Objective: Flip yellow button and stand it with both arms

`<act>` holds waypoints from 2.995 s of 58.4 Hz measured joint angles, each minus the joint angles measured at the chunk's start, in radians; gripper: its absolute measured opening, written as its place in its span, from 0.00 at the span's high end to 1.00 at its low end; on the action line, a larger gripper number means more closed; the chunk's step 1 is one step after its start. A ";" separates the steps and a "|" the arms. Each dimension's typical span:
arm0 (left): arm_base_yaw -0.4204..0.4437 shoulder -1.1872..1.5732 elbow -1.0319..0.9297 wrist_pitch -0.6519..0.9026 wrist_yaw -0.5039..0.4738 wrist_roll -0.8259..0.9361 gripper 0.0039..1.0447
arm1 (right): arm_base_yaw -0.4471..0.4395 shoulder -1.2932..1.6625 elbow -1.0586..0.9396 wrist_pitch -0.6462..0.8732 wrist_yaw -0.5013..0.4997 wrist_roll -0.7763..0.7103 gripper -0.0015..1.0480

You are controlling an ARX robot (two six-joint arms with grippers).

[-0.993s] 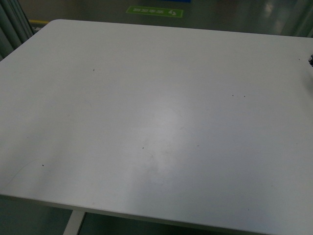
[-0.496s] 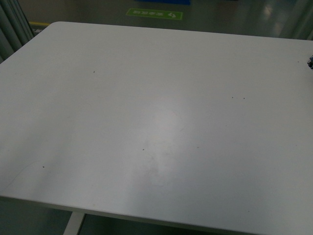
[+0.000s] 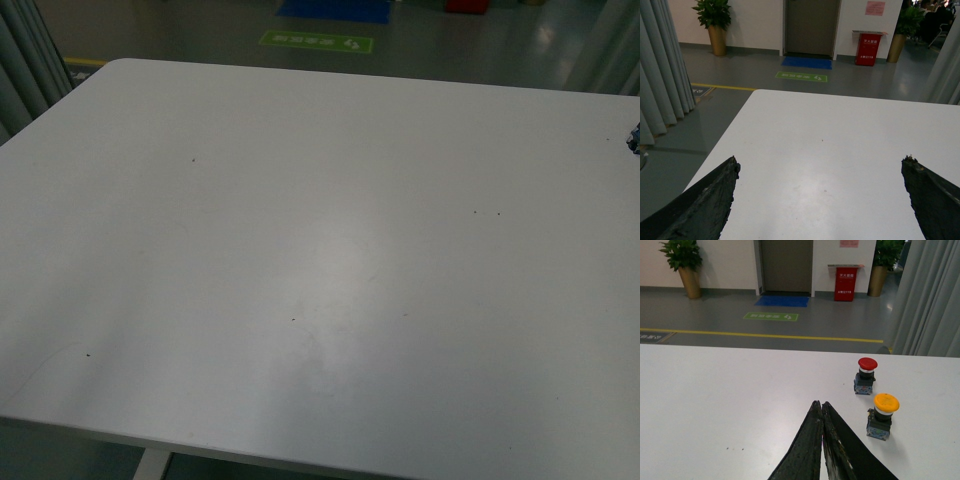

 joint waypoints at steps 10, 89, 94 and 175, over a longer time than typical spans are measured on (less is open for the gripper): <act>0.000 0.000 0.000 0.000 0.000 0.000 0.06 | 0.033 -0.137 -0.074 -0.066 0.030 0.000 0.97; 0.000 0.000 0.000 0.000 0.000 0.000 0.06 | 0.128 -1.038 -0.203 -0.812 0.123 0.000 0.97; 0.000 0.000 0.000 0.000 0.000 0.000 0.06 | 0.128 -1.072 -0.203 -0.845 0.123 0.000 0.97; 0.000 0.000 0.000 0.000 0.000 0.000 0.06 | 0.129 -1.353 -0.203 -1.133 0.123 0.000 0.07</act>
